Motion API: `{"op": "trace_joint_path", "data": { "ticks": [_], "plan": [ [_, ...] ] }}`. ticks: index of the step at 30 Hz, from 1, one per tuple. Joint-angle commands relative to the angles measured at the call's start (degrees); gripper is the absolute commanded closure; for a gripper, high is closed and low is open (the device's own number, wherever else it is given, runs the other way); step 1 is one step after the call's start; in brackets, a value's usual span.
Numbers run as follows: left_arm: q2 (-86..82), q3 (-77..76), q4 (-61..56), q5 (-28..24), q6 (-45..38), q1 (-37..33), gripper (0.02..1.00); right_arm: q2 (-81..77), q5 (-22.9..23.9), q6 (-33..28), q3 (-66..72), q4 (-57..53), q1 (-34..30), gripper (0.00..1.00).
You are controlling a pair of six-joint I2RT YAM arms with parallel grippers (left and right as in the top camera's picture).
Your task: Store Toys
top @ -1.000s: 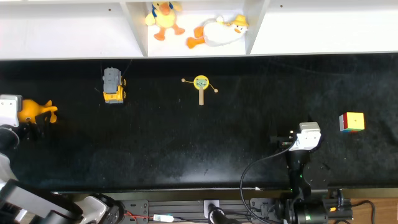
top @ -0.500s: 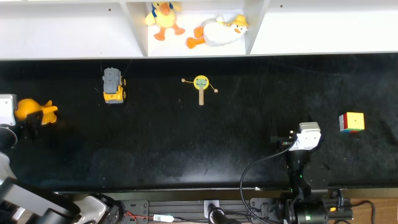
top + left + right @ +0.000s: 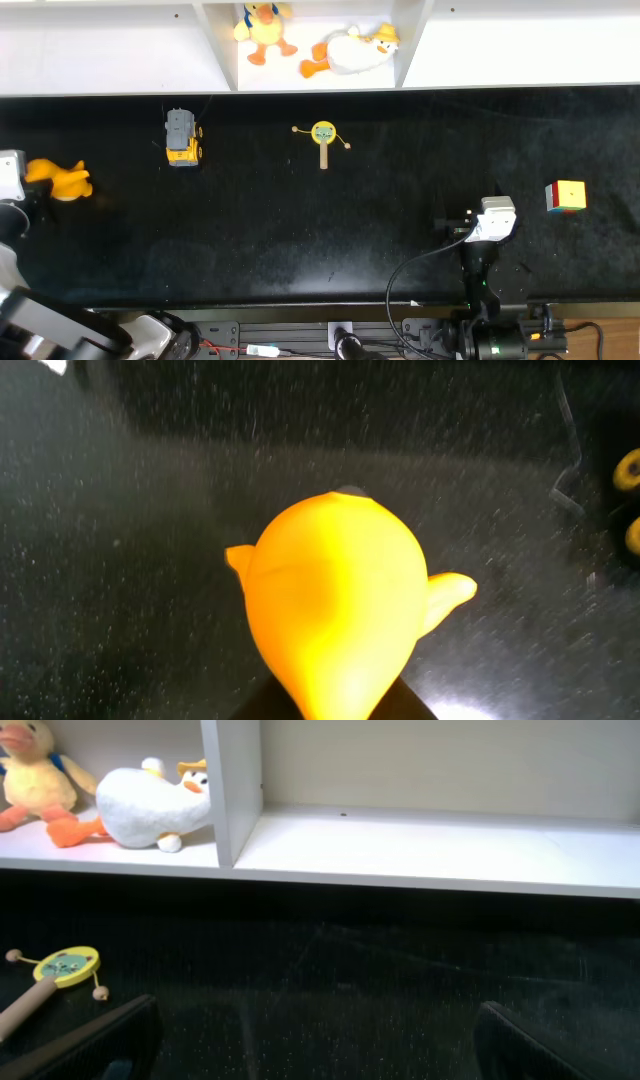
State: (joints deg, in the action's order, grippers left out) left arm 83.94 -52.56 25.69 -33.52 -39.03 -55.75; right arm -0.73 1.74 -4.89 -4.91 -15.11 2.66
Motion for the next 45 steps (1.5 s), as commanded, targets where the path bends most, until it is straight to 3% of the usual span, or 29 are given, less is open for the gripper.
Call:
{"op": "trace_joint_path", "data": {
  "ticks": [1, 4, 8, 13, 19, 28, 45],
  "plan": [
    [-5.22, -1.22, 0.74, 3.58, 11.56, 2.86, 0.982, 0.52, 0.17, 0.20, -0.11, 0.17, 0.28, 0.007],
    [-7.56, -1.51, 3.32, 6.19, 12.81, 5.86, 0.985, 0.52, 0.17, 0.20, -0.11, 0.17, 0.28, 0.005],
    [-9.35, -5.22, 7.19, 14.80, 17.05, 11.65, 0.982, 0.52, 0.17, 0.20, -0.11, 0.17, 0.28, 0.005],
    [-9.31, -12.11, 8.96, 20.00, 21.64, 17.25, 0.982, 0.52, 0.17, 0.20, -0.11, 0.17, 0.28, 0.005],
    [-7.41, -19.67, 9.03, 20.81, 27.06, 18.38, 0.982, 0.52, 0.17, 0.20, -0.11, 0.17, 0.28, 0.005],
    [5.33, -34.56, 13.03, 20.81, 26.88, 21.22, 0.982, 0.52, 0.17, 0.20, -0.11, 0.17, 0.28, 0.005],
    [15.28, -34.95, 0.83, 24.98, 27.19, 28.89, 0.980, 0.52, 0.17, 0.20, -0.11, 0.17, 0.28, 0.005]
  ]
}}
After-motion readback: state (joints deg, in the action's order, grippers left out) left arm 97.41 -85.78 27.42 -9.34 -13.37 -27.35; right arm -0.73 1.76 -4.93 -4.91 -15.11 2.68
